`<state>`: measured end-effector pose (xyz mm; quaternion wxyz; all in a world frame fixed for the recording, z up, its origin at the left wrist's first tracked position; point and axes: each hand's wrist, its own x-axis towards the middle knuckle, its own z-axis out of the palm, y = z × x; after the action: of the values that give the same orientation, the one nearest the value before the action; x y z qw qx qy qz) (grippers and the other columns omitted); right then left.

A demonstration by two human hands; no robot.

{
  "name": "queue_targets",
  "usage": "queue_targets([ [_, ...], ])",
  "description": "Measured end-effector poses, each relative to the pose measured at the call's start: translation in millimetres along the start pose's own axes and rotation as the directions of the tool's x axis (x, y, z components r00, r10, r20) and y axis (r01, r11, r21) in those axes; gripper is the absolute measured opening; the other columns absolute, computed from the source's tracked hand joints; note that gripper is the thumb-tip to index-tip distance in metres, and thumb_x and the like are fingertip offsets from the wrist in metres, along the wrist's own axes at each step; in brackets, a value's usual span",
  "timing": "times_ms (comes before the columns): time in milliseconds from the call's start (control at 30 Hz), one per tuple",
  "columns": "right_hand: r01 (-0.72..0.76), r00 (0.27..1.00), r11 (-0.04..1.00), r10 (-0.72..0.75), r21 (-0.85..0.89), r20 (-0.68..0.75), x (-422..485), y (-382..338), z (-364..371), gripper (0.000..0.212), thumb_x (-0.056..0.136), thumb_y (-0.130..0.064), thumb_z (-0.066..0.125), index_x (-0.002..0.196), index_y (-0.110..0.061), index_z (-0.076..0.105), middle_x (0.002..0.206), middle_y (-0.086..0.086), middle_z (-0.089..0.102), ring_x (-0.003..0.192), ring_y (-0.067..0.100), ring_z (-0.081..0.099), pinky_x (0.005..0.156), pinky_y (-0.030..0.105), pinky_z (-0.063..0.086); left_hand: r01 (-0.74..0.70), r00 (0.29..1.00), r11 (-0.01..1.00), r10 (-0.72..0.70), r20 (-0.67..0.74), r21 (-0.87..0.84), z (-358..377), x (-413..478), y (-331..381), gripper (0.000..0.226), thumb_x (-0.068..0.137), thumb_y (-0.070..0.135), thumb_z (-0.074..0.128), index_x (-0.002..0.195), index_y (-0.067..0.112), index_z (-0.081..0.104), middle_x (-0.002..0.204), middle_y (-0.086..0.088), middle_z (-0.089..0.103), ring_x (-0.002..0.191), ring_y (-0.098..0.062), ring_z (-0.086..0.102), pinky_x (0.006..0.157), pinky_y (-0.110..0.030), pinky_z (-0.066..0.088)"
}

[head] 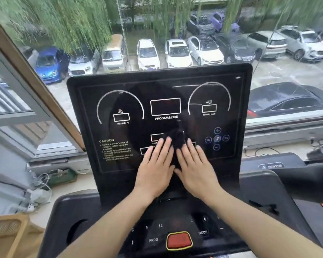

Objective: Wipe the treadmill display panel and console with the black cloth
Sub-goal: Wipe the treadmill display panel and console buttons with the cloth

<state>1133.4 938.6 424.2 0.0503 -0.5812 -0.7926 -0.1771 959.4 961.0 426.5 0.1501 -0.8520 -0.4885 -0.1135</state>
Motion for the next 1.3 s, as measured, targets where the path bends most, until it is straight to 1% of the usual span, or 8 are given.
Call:
queue_targets([
  [133, 0.076, 0.993, 0.994, -0.083, -0.082, -0.085, 42.6, 6.7, -19.9, 0.073, 0.103, -0.050, 0.037, 0.157, -0.005, 0.017, 0.166, 0.016, 0.016, 0.155, 0.032, 0.010, 0.125, 0.047, 0.000, 0.083, 0.994, 0.994, -0.078, -0.075, 0.064, -16.9, 20.8, -23.0, 0.066, 0.101, 0.041, 0.044, 0.153, 0.005, 0.028, 0.165, -0.013, -0.003, 0.154, -0.030, 0.007, 0.123, -0.047, 0.005],
  [300, -0.138, 0.968, 0.985, 0.113, -0.103, -0.224, 115.5, 79.4, -76.6, 0.076, 0.103, -0.056, 0.019, 0.157, -0.010, -0.006, 0.163, 0.011, -0.019, 0.156, 0.027, -0.004, 0.122, 0.047, -0.013, 0.212, 0.941, 0.977, -0.208, -0.266, -0.015, -80.7, 124.7, -25.0, 0.070, 0.103, 0.041, 0.030, 0.158, 0.005, 0.006, 0.166, -0.017, -0.005, 0.154, -0.034, -0.001, 0.124, -0.048, 0.002],
  [467, -0.327, 0.937, 0.944, 0.328, 0.032, -0.118, 57.6, 106.5, -40.8, 0.073, 0.105, -0.049, 0.023, 0.159, -0.004, 0.005, 0.167, 0.017, -0.006, 0.155, 0.033, -0.001, 0.123, 0.047, -0.006, 0.040, 0.973, 0.999, -0.042, -0.227, -0.016, -60.5, 140.3, 37.3, 0.069, 0.105, 0.041, 0.028, 0.158, 0.007, 0.000, 0.164, -0.012, -0.017, 0.154, -0.030, -0.007, 0.123, -0.046, -0.002],
  [667, -0.058, 0.992, 0.998, 0.061, -0.030, 0.110, -22.5, 48.4, 12.9, 0.066, 0.099, -0.048, 0.039, 0.141, 0.001, 0.051, 0.152, 0.025, 0.043, 0.149, 0.039, 0.019, 0.122, 0.050, 0.011, -0.124, 0.992, 0.989, 0.125, -0.007, 0.075, 4.9, 18.9, 42.9, 0.072, 0.099, 0.042, 0.049, 0.156, 0.010, 0.020, 0.164, -0.009, -0.021, 0.153, -0.027, -0.002, 0.121, -0.042, -0.010],
  [767, 0.024, 0.996, 0.996, -0.031, -0.081, -0.088, 25.2, 60.0, -12.3, 0.067, 0.100, -0.049, 0.042, 0.150, -0.004, 0.040, 0.163, 0.019, 0.027, 0.152, 0.035, 0.019, 0.124, 0.048, 0.005, -0.015, 0.994, 0.992, 0.028, -0.106, 0.126, -18.9, 47.1, 11.9, 0.075, 0.097, 0.041, 0.053, 0.156, 0.008, 0.020, 0.164, -0.010, -0.008, 0.153, -0.028, 0.010, 0.122, -0.043, -0.004],
  [867, -0.110, 0.972, 0.990, 0.089, -0.085, -0.218, 83.6, 100.5, -57.5, 0.075, 0.102, -0.053, 0.030, 0.159, -0.007, 0.013, 0.166, 0.012, -0.004, 0.155, 0.030, 0.009, 0.123, 0.048, -0.004, 0.107, 0.964, 0.989, -0.077, -0.254, 0.105, -64.8, 112.8, -2.8, 0.071, 0.102, 0.042, 0.040, 0.158, 0.006, 0.015, 0.165, -0.013, -0.005, 0.154, -0.031, 0.008, 0.123, -0.044, 0.002],
  [1067, -0.391, 0.913, 0.920, 0.391, 0.025, -0.117, 55.5, 150.1, -49.1, 0.074, 0.104, -0.052, 0.026, 0.160, -0.009, 0.000, 0.166, 0.008, -0.016, 0.156, 0.026, -0.008, 0.120, 0.042, -0.020, 0.026, 0.976, 0.998, -0.014, -0.219, 0.053, -71.6, 167.7, 68.8, 0.073, 0.104, 0.043, 0.027, 0.157, 0.002, -0.001, 0.166, -0.020, -0.008, 0.153, -0.036, -0.008, 0.125, -0.046, -0.001],
  [1300, -0.175, 0.981, 0.984, 0.173, 0.018, 0.091, -28.3, 73.8, 6.9, 0.067, 0.100, -0.047, 0.035, 0.146, 0.000, 0.045, 0.157, 0.022, 0.037, 0.153, 0.035, 0.015, 0.123, 0.050, 0.009, -0.163, 0.986, 0.982, 0.166, -0.014, 0.098, -4.4, 46.7, 63.6, 0.076, 0.102, 0.041, 0.045, 0.157, 0.008, 0.005, 0.165, -0.012, -0.016, 0.154, -0.027, -0.006, 0.122, -0.041, -0.009],
])
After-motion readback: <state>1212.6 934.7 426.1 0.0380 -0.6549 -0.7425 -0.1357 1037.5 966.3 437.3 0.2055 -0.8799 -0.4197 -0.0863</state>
